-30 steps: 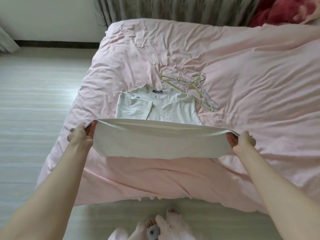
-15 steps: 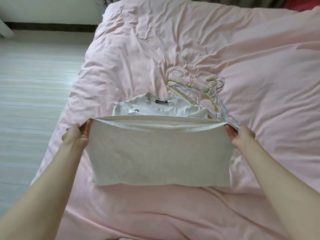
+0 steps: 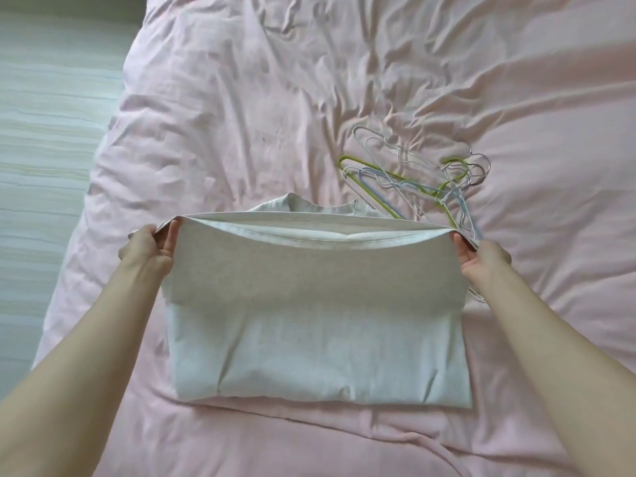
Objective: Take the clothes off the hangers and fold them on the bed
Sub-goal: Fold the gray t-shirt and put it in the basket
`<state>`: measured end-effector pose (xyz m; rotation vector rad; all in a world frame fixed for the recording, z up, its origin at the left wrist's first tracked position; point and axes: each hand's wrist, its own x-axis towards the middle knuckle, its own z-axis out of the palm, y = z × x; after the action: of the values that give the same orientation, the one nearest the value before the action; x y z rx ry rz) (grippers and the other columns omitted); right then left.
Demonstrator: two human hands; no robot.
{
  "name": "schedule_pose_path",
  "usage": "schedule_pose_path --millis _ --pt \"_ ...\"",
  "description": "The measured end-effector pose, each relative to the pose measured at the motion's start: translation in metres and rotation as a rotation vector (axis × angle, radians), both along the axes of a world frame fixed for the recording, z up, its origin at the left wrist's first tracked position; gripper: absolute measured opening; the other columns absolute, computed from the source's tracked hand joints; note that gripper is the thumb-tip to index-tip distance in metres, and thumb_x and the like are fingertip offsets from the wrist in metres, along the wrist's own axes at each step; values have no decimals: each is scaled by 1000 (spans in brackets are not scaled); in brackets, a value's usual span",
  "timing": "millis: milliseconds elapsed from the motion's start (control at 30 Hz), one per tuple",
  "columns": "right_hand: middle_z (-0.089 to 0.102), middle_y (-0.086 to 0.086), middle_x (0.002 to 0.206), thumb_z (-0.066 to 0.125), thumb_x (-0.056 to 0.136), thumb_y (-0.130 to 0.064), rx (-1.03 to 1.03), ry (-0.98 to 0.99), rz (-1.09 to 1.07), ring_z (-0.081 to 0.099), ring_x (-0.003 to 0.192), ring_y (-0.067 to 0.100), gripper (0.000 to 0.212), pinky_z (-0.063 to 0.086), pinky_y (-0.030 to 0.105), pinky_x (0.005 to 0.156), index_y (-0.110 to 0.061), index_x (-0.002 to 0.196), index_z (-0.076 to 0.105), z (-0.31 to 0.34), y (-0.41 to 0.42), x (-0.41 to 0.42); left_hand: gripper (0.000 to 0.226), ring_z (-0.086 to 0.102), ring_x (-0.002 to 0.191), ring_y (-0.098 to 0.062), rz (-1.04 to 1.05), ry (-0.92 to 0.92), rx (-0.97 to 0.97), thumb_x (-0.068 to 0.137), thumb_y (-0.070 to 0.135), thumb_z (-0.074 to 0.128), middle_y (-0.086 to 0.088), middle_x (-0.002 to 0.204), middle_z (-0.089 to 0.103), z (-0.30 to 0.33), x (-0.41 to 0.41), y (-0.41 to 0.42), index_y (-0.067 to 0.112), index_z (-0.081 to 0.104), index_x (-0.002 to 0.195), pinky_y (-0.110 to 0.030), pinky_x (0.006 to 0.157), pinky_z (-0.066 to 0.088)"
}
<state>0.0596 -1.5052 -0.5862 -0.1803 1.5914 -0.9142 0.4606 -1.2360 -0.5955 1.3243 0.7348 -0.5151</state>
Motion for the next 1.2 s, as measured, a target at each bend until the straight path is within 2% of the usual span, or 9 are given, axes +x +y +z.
schedule_pose_path --millis 200,433,533,633,700,767,867,1033,1200 --pt "63 14 86 37 99 -22 49 -120 79 67 71 21 22 58 27 58 -8 83 43 -38 -21 23 19 61 93 -20 -267 66 -13 100 19 42 -2 96 58 -36 3 -30 4 50 108 -30 78 55" --pt "68 7 69 38 100 -26 358 -2 573 59 75 20 26 48 31 69 -11 81 48 -68 20 65 18 63 77 -13 -549 -26 203 94 2 46 -1 86 63 -61 -12 -24 19 53 94 -29 76 51" --pt "66 9 98 39 101 -31 368 -64 753 61 90 24 28 49 34 78 -8 102 53 -71 23 90 35 63 76 -15 -752 -48 304 89 -9 31 -6 87 63 -60 -13 -33 14 58 89 -30 75 50" --pt "52 2 136 40 100 -26 214 -163 692 47 127 22 23 37 40 101 -16 116 53 -68 11 114 36 62 78 -19 -945 4 297 92 -7 32 -6 92 63 -56 -17 -50 13 58 107 -32 77 51" --pt "57 -1 130 42 100 -23 118 -258 545 44 130 20 15 31 42 109 -21 106 56 -60 6 124 35 60 78 -20 -1028 37 228 94 -4 35 -3 97 59 -55 -25 -61 17 49 118 -32 74 51" --pt "63 -1 112 45 98 -22 93 -295 489 50 124 23 12 34 42 107 -19 98 57 -52 9 127 41 56 84 -19 -1118 -2 217 92 -3 35 1 110 54 -56 -37 -66 20 45 125 -31 74 50" --pt "60 4 115 44 99 -25 142 -182 669 56 110 24 15 41 39 99 -15 101 56 -51 31 122 48 53 101 -15 -1245 -185 320 93 2 36 6 126 47 -62 -55 -63 19 41 138 -32 81 49" --pt "61 10 109 46 97 -27 277 -2 883 60 82 19 17 47 29 74 -15 94 56 -62 111 100 30 58 103 -25 -1102 -321 449 92 4 44 -3 110 59 -63 -71 -2 17 58 115 -43 91 50" --pt "59 20 117 44 99 -20 317 167 959 58 111 33 26 49 33 83 -9 121 51 -66 207 69 29 62 87 -22 -939 -186 602 87 -1 42 -11 97 67 -62 -97 104 18 62 97 -41 89 50"
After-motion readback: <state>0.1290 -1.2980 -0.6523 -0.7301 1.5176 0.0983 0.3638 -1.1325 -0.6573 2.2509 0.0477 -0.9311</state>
